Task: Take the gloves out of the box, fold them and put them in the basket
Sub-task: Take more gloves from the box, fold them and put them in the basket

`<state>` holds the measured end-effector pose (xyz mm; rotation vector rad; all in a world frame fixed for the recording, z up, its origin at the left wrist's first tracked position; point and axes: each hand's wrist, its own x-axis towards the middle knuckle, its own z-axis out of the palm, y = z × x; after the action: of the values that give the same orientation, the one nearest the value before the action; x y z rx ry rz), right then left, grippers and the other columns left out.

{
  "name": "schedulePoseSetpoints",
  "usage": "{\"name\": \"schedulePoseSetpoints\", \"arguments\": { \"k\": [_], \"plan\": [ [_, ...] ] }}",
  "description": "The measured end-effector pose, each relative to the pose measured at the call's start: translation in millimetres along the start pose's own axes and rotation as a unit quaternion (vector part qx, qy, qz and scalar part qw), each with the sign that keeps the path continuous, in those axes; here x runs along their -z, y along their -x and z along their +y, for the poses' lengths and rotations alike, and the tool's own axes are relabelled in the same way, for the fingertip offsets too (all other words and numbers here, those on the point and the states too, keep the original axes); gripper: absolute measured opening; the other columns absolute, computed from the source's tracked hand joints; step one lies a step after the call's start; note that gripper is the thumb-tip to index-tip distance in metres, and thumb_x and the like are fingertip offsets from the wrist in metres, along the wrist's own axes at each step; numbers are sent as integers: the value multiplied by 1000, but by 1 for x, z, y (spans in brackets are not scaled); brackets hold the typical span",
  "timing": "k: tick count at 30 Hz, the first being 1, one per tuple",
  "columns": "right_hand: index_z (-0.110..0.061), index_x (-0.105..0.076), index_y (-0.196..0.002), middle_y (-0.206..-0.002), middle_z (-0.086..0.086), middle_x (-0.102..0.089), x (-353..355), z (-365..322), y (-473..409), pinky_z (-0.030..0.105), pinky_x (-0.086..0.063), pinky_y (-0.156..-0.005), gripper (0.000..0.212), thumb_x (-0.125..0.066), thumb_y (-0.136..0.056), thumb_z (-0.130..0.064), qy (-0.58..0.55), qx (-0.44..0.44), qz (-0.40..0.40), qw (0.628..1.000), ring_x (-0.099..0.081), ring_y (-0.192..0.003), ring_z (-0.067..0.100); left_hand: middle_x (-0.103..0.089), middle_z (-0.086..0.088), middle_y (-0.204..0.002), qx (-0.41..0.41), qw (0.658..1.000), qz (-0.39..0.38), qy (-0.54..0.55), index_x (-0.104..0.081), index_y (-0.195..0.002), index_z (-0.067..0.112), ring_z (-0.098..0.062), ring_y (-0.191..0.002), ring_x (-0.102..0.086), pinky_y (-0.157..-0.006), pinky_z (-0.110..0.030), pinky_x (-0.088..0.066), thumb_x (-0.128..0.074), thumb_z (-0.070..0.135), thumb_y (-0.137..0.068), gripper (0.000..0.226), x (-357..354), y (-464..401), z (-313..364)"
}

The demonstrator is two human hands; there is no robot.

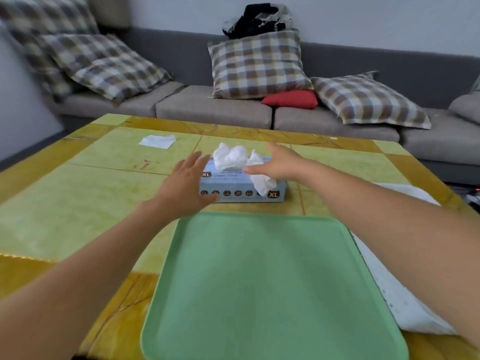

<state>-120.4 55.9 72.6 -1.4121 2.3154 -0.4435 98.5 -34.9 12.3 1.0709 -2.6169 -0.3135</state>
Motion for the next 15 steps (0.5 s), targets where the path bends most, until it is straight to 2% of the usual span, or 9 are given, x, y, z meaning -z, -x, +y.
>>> {"name": "schedulePoseSetpoints", "arguments": {
  "k": [3,4,6,8,11,13,15],
  "plan": [
    [-17,-52,-141,-144,7,-55,-27,-33,-34,38,-48,-99,111,-59,-61,-94,13,-83,-26,996,-58,-120,30,-2,3,-169,-27,998,-53,-13,-10,-160,23,-29,-152,-17,-118,-51,-32,-73,54,-83,104,-17,6,-31],
    [-21,-55,-137,-141,6,-56,-33,-43,-42,40,-48,-101,109,-55,-59,-97,21,-94,-13,995,-58,-120,31,-1,4,-169,-37,997,-64,2,-9,-160,23,-28,-151,-22,-117,-49,-33,-73,54,-84,104,-19,4,-35],
    [-24,-59,-131,-137,4,-58,-40,-60,-59,40,-49,-99,98,-58,-62,-93,9,-96,17,995,-59,-119,31,-3,5,-168,-44,995,-74,50,-10,-160,24,-27,-144,-36,-112,-43,-39,-73,49,-86,101,-22,-5,-36],
    [-21,-59,-131,-134,1,-60,-48,-74,-73,35,-50,-92,90,-65,-68,-84,59,-90,25,994,-61,-115,29,-2,7,-168,-54,993,-95,54,-9,-160,27,-27,-139,-44,-107,-40,-43,-72,49,-87,99,-26,-13,-39],
    [-19,-58,-120,-121,2,-62,-64,-79,-83,32,-50,-76,51,-71,-84,-52,103,-83,51,990,-63,-104,28,6,7,-168,-66,989,-130,-7,-4,-160,35,-32,-128,-53,-100,-37,-45,-71,51,-87,100,-36,-13,-48],
    [-14,-60,-105,-110,5,-65,-69,-69,-88,31,-46,-63,33,-74,-85,-36,34,-70,96,992,-64,-94,29,5,9,-168,-67,989,-129,-21,-4,-160,36,-31,-125,-55,-98,-38,-48,-70,50,-88,98,-35,-15,-50],
    [-12,-65,-98,-102,6,-68,-70,-56,-91,35,-53,-65,20,-74,-86,-25,-77,-23,149,986,-68,-91,30,2,8,-167,-60,991,-121,-22,-7,-159,35,-31,-122,-57,-97,-39,-50,-69,51,-88,96,-32,-18,-50]
  ]
}}
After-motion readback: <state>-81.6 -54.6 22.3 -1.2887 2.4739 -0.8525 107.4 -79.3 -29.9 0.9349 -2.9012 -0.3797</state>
